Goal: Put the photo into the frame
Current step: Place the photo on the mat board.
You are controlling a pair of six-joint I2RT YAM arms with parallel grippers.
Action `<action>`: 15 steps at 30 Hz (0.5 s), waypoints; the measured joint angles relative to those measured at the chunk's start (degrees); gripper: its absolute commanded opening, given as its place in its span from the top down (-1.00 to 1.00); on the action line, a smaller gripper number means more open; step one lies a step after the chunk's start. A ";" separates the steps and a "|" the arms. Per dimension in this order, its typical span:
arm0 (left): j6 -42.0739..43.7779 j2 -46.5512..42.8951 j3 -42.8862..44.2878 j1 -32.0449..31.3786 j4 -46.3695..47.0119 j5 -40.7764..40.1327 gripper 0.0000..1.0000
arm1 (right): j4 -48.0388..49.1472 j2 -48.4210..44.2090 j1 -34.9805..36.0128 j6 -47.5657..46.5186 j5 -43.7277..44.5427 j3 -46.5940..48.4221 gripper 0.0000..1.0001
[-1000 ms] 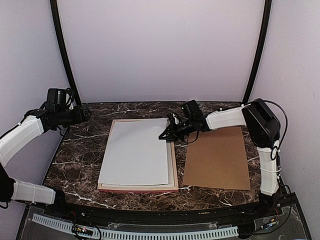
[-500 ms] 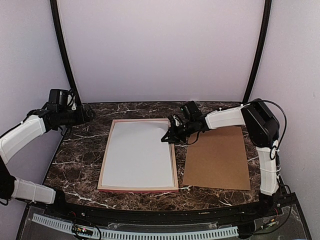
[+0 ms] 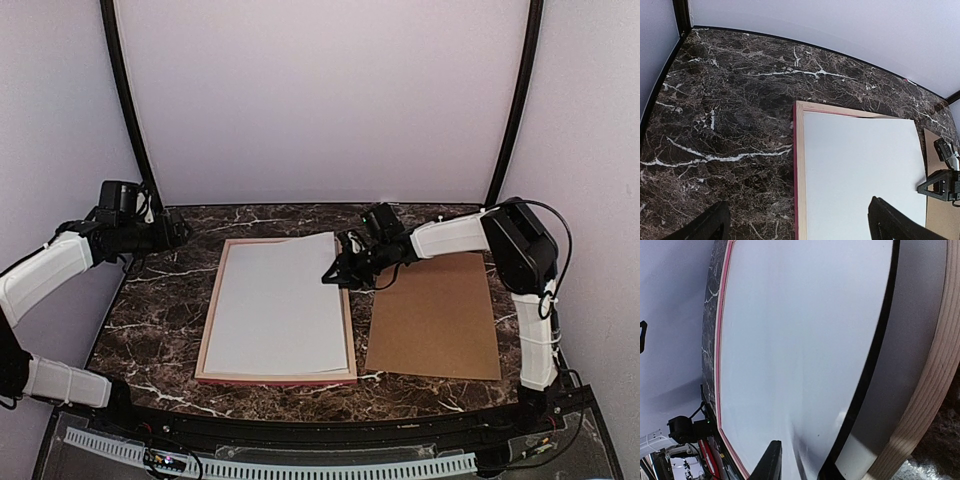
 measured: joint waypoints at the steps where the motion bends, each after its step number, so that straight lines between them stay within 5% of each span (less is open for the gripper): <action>1: 0.00 0.04 -0.09 -0.07 0.02 0.07 -0.98 | -0.04 0.00 0.00 0.00 0.07 0.00 0.50; 15: -0.26 1.86 -0.33 -1.36 0.98 0.66 -0.98 | -1.97 0.00 0.02 -0.63 2.32 0.35 0.19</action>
